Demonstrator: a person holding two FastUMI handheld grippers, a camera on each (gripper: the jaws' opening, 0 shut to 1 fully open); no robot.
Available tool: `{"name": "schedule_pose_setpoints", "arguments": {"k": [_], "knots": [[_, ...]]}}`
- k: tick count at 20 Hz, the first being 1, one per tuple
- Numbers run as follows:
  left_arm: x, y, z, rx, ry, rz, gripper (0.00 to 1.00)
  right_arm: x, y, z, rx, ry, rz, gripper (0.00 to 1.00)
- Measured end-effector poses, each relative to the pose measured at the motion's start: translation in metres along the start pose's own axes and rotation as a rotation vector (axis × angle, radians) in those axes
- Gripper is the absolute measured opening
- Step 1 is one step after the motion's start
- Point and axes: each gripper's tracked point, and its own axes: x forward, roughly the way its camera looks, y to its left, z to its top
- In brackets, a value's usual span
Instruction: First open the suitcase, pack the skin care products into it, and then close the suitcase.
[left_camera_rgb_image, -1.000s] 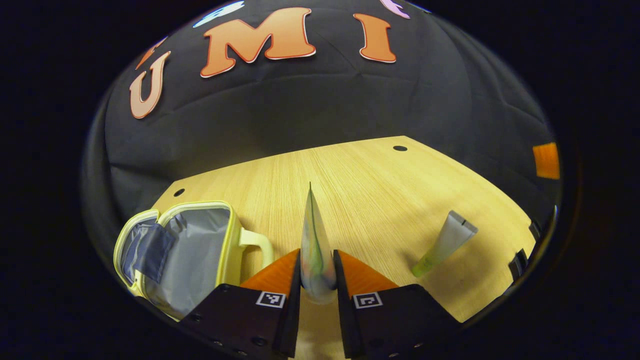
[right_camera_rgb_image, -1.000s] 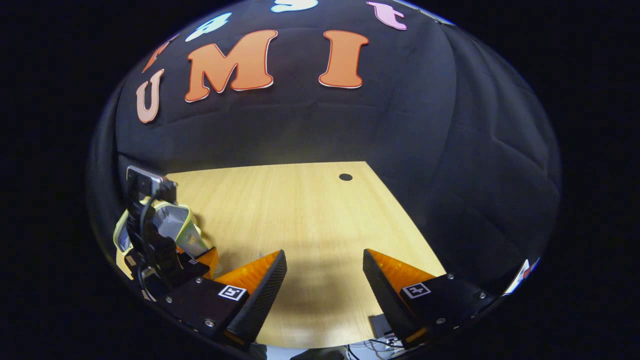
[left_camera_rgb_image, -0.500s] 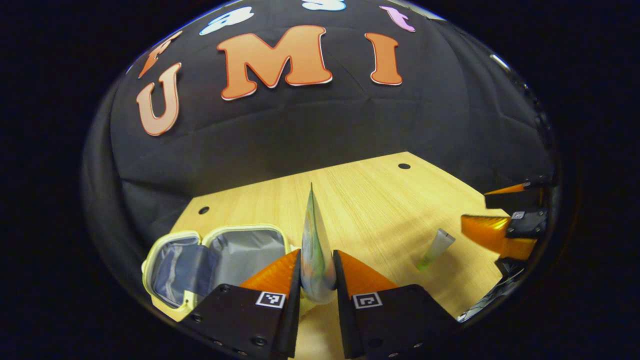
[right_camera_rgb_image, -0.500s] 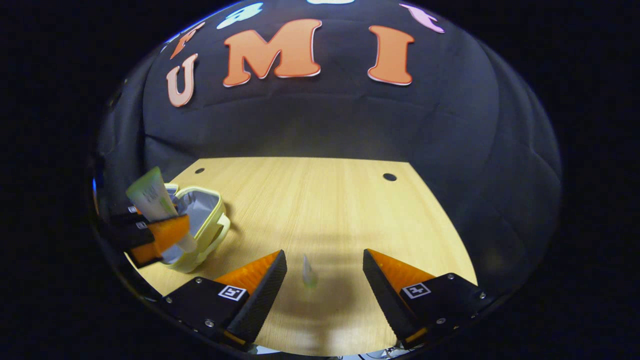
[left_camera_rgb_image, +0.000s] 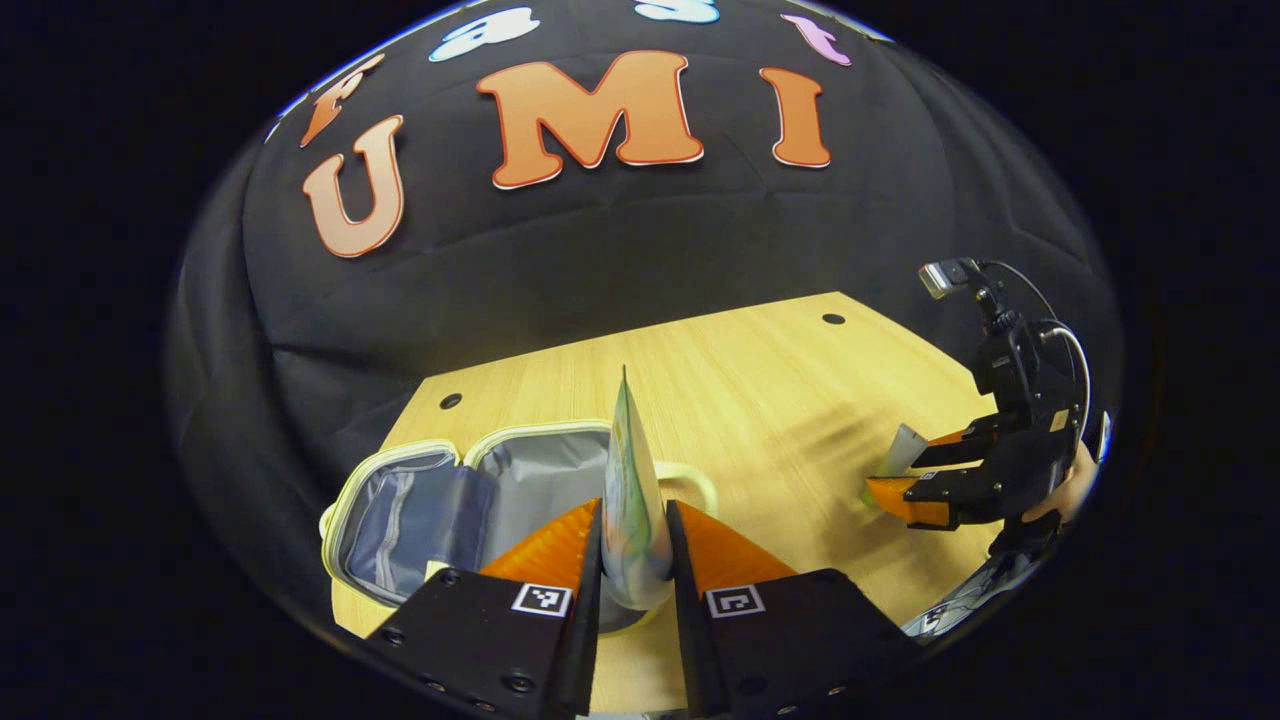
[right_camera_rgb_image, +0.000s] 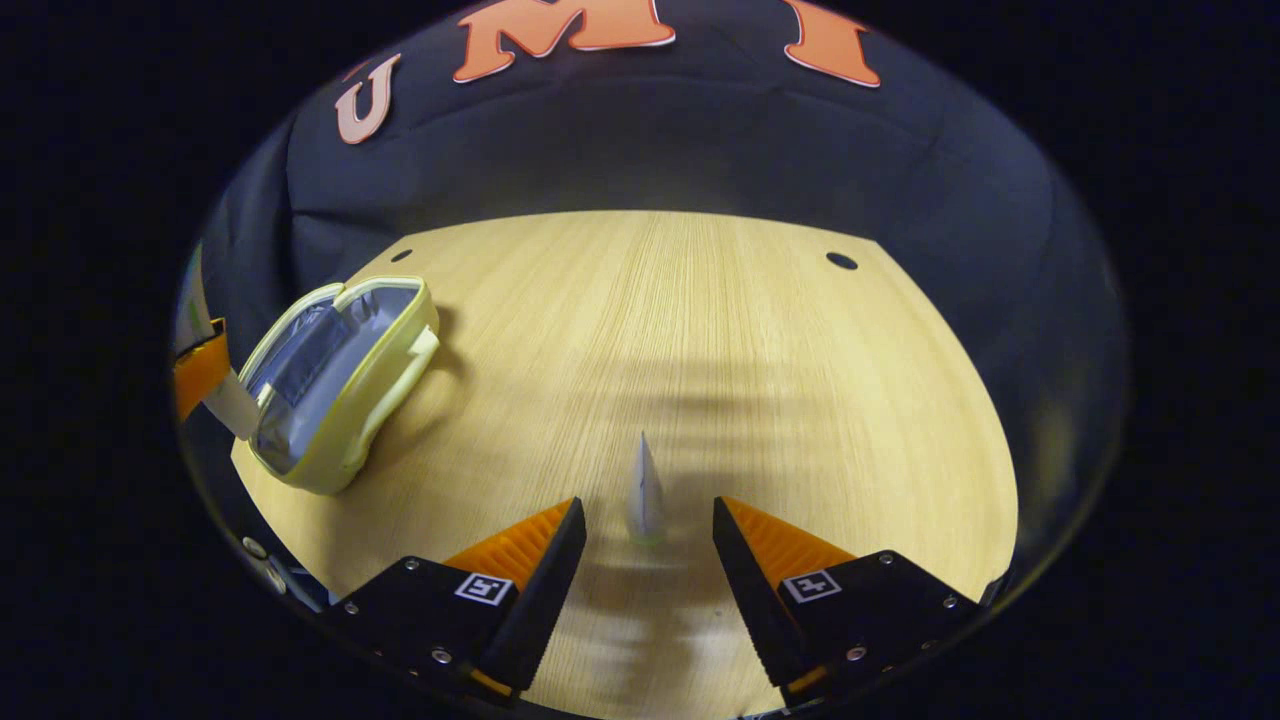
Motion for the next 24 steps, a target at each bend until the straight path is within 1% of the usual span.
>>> {"name": "schedule_pose_setpoints", "arguments": {"k": [1,2,3,5,6,7,8,10,13,14,15,17,18,21,22,23,24], "knots": [[0.0,0.001,-0.001,-0.008,0.009,0.0,0.35,0.007,0.0,-0.004,-0.003,0.011,-0.001,0.82],[-0.001,0.003,-0.003,-0.021,0.016,-0.001,0.35,0.011,-0.001,-0.006,-0.011,0.026,-0.001,0.75],[0.0,0.003,-0.003,-0.031,0.02,-0.002,0.36,0.013,0.0,-0.008,-0.017,0.032,0.003,0.73],[0.0,0.004,-0.002,-0.031,0.02,0.0,0.34,0.021,-0.003,-0.011,-0.03,0.042,-0.014,0.64],[0.002,0.003,-0.001,-0.029,0.019,-0.002,0.35,0.02,-0.004,-0.014,-0.04,0.059,-0.016,0.41],[0.003,0.002,0.0,-0.026,0.019,-0.008,0.35,0.018,-0.004,-0.012,-0.035,0.055,-0.015,0.31],[0.003,0.004,0.001,-0.023,0.021,-0.013,0.35,0.015,-0.004,-0.012,-0.026,0.06,-0.012,0.34],[0.003,0.009,0.004,-0.023,0.032,-0.031,0.36,0.008,-0.002,-0.008,-0.004,0.069,-0.001,0.33],[0.005,0.033,0.009,-0.029,0.087,-0.079,0.35,-0.014,0.008,0.011,0.042,0.039,0.056,0.33],[0.006,0.045,0.004,-0.027,0.137,-0.088,0.34,-0.019,0.012,0.018,0.057,0.026,0.079,0.33],[0.007,0.057,0.0,-0.038,0.185,-0.092,0.35,-0.027,0.018,0.024,0.075,0.017,0.108,0.33],[0.01,0.079,-0.011,-0.062,0.278,-0.124,0.35,-0.037,0.03,0.032,0.11,0.008,0.164,0.33],[0.012,0.088,-0.02,-0.045,0.34,-0.139,0.35,-0.04,0.036,0.034,0.122,0.009,0.188,0.33],[0.032,0.122,-0.049,0.058,0.52,-0.135,0.35,-0.044,0.05,0.034,0.138,0.017,0.227,0.33],[0.042,0.127,-0.061,0.076,0.573,-0.145,0.35,-0.046,0.055,0.035,0.146,0.021,0.239,0.33],[0.05,0.132,-0.075,0.074,0.634,-0.159,0.35,-0.048,0.059,0.037,0.152,0.017,0.253,0.28],[0.057,0.13,-0.085,0.06,0.693,-0.175,0.34,-0.05,0.063,0.039,0.157,0.013,0.26,0.33]]}}
